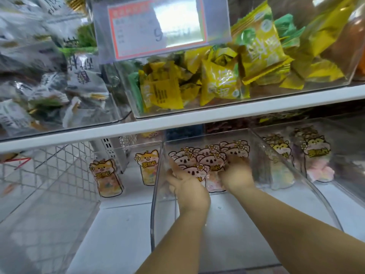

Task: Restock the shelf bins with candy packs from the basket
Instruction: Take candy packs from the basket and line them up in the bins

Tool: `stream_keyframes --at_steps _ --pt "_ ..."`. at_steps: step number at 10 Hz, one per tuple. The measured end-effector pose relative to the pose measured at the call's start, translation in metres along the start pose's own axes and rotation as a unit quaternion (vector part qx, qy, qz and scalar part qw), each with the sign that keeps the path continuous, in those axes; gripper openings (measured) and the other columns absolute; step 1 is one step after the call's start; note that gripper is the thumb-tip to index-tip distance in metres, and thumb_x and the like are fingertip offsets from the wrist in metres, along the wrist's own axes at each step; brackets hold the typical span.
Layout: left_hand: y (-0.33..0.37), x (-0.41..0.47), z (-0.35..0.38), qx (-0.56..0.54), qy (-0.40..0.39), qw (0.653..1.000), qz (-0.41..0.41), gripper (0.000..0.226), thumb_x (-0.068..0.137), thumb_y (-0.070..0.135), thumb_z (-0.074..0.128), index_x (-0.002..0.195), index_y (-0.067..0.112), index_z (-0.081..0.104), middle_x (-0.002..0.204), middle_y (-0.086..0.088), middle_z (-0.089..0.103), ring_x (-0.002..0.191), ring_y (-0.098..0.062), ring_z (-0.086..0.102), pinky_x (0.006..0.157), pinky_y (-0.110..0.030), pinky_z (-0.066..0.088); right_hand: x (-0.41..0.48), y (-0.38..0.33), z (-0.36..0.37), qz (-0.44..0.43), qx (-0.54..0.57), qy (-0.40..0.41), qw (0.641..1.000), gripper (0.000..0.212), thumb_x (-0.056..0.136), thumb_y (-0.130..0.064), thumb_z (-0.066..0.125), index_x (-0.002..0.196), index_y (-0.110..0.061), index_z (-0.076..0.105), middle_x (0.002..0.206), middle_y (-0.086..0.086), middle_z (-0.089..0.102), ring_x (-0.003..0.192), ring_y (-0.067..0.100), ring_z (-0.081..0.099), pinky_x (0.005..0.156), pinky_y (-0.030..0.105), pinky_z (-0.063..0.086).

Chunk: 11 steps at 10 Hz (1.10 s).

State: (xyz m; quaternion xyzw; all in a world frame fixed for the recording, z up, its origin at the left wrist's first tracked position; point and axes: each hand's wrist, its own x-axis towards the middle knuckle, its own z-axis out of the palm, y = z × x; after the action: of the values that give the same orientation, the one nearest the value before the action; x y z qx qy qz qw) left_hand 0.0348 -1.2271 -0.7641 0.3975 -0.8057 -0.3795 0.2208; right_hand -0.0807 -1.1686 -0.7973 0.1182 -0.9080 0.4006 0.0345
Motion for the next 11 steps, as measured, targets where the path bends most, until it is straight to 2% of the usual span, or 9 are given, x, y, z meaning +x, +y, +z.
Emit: stream_keyframes --at_steps 1,2,3,4,5,6,8,9,11 --pt "0.001 -0.005 0.001 0.052 0.082 0.993 0.072 0.082 0.081 -0.003 0.048 0.155 -0.005 0.015 0.143 -0.039 0.033 0.117 -0.044 0.05 0.098 -0.037 0.046 -0.002 0.0 -0.007 -0.004 0.013 0.009 1.0 0.039 0.084 -0.002 0.059 0.122 -0.01 0.056 0.118 0.017 0.059 0.101 0.03 0.056 0.074 0.028 0.043" --pt "-0.004 0.004 0.001 0.113 0.024 0.988 0.106 0.067 0.058 0.013 0.073 0.123 0.007 0.056 0.103 -0.018 0.066 0.082 -0.024 0.073 0.067 -0.022 0.055 -0.005 -0.002 -0.011 0.02 0.039 -0.029 0.999 0.043 0.085 -0.001 0.063 0.126 -0.007 0.048 0.109 0.014 0.062 0.085 0.023 0.053 0.071 0.028 0.043" --pt "-0.006 0.003 0.0 0.086 0.029 0.987 0.134 0.071 0.076 0.0 0.065 0.14 0.004 0.035 0.143 -0.031 0.042 0.109 -0.046 0.064 0.084 -0.045 0.058 -0.01 -0.003 -0.018 0.018 0.017 -0.049 0.998 0.033 0.087 0.0 0.059 0.118 0.0 0.047 0.104 0.014 0.06 0.089 0.026 0.057 0.075 0.031 0.047" --pt "0.001 -0.005 -0.015 0.195 -0.025 0.973 0.122 0.055 0.091 -0.006 0.049 0.144 0.007 0.037 0.16 -0.025 -0.008 0.139 -0.052 0.03 0.103 -0.049 0.047 -0.009 0.001 -0.027 0.014 -0.012 -0.091 0.996 0.029 0.091 -0.003 0.055 0.118 0.004 0.053 0.115 0.019 0.062 0.107 0.034 0.061 0.088 0.034 0.049" --pt "-0.008 0.001 -0.011 0.295 -0.043 0.941 0.159 0.051 0.093 -0.009 0.049 0.139 0.012 0.042 0.16 -0.019 -0.026 0.145 -0.05 -0.021 0.114 -0.046 0.039 -0.016 0.004 -0.033 0.006 -0.056 -0.209 0.976 0.031 0.09 -0.009 0.06 0.121 -0.002 0.064 0.124 0.017 0.064 0.114 0.033 0.06 0.095 0.036 0.051" --pt "-0.014 0.002 -0.006 0.363 -0.075 0.917 0.146 0.06 0.093 -0.011 0.047 0.146 0.012 0.035 0.16 -0.018 -0.031 0.146 -0.046 -0.027 0.123 -0.047 0.023 -0.021 0.011 -0.032 -0.015 -0.044 -0.252 0.967 0.04 0.09 -0.007 0.064 0.13 -0.009 0.061 0.138 0.009 0.055 0.124 0.026 0.054 0.097 0.027 0.045" --pt "-0.023 -0.007 0.003 0.401 -0.15 0.886 0.176 0.072 0.092 -0.005 0.052 0.155 0.017 0.024 0.163 -0.005 -0.021 0.148 -0.037 0.013 0.113 -0.038 0.037 -0.022 0.01 -0.026 -0.046 -0.045 -0.269 0.961 0.048 0.091 -0.005 0.062 0.138 -0.013 0.055 0.146 0.007 0.048 0.13 0.024 0.049 0.104 0.024 0.04" --pt "-0.032 -0.008 0.006 0.409 -0.186 0.881 0.146 0.087 0.092 -0.005 0.051 0.16 0.02 0.003 0.163 -0.003 -0.026 0.148 -0.033 0.021 0.112 -0.038 0.038 -0.023 0.011 -0.025 -0.065 -0.054 -0.278 0.957 0.053 0.09 -0.003 0.061 0.14 -0.017 0.053 0.149 0.006 0.045 0.133 0.023 0.047 0.106 0.023 0.038" --pt "-0.034 -0.004 0.003 0.456 -0.197 0.856 0.145 0.085 0.095 -0.005 0.049 0.161 0.02 0.002 0.159 0.005 -0.036 0.15 -0.041 0.012 0.119 -0.045 0.027 -0.03 0.009 -0.022 -0.099 -0.1 -0.298 0.944 0.065 0.091 0.005 0.049 0.149 -0.024 0.042 0.153 0.009 0.039 0.137 0.025 0.043 0.111 0.023 0.034"
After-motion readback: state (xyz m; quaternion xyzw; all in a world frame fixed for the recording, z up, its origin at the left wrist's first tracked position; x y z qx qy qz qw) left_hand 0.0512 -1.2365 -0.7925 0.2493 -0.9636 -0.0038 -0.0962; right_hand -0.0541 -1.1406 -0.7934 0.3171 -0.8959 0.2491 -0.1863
